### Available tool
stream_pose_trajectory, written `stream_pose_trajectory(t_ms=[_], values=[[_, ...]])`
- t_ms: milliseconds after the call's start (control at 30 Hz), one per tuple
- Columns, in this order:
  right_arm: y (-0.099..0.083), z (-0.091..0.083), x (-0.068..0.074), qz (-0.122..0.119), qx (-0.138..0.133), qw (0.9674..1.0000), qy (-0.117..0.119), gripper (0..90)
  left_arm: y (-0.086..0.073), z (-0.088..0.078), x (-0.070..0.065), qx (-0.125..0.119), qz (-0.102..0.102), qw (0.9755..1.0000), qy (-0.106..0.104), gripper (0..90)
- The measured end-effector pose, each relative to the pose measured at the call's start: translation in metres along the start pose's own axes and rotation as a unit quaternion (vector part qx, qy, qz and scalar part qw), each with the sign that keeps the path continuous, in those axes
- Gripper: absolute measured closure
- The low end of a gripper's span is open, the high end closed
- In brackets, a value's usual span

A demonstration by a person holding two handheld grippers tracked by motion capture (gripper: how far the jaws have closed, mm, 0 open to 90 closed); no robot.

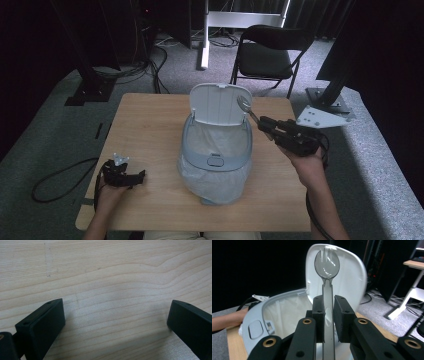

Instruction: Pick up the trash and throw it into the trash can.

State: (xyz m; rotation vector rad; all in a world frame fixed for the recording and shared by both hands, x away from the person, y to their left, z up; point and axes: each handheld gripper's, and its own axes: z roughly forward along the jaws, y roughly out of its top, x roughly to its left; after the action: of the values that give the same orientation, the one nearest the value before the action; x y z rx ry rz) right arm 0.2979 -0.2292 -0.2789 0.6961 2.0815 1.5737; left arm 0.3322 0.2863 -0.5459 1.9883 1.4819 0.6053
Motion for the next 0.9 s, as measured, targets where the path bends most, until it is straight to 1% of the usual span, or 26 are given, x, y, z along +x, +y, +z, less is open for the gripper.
stream_pose_trajectory(t_ms=[100,267,333,467,567,633,700,833,867,900], values=[[0.004,0.010,0.003,-0.004,0.002,0.9999,0.012,79.6,0.000,0.000,0.000,0.000,0.000,1.0000,0.000,1.5],[0.009,0.030,0.007,-0.008,0.012,0.9993,0.034,79.6,0.000,0.000,0.000,0.000,0.000,1.0000,0.000,1.6],[0.010,0.039,0.010,-0.010,0.018,0.9991,0.038,79.6,0.000,0.000,0.000,0.000,0.000,1.0000,0.000,1.6],[0.010,0.054,0.015,-0.017,0.030,0.9981,0.051,79.6,0.000,0.000,0.000,0.000,0.000,1.0000,0.000,1.6],[0.009,0.065,0.016,-0.014,0.038,0.9974,0.060,79.6,0.000,0.000,0.000,0.000,0.000,1.0000,0.000,1.6],[0.007,0.071,0.017,-0.012,0.043,0.9969,0.065,79.6,0.000,0.000,0.000,0.000,0.000,1.0000,0.000,1.6],[0.006,0.076,0.018,-0.013,0.048,0.9966,0.066,79.6,0.000,0.000,0.000,0.000,0.000,1.0000,0.000,1.6],[0.003,0.080,0.018,-0.010,0.049,0.9964,0.069,78.9,0.000,0.000,0.000,0.000,0.000,1.0000,0.000,1.6],[0.003,0.080,0.018,-0.008,0.047,0.9965,0.068,75.8,0.000,0.000,0.000,0.000,0.000,1.0000,0.000,1.6],[0.003,0.080,0.017,-0.002,0.041,0.9969,0.067,64.6,0.000,0.000,0.000,0.000,0.000,1.0000,0.000,1.6]])
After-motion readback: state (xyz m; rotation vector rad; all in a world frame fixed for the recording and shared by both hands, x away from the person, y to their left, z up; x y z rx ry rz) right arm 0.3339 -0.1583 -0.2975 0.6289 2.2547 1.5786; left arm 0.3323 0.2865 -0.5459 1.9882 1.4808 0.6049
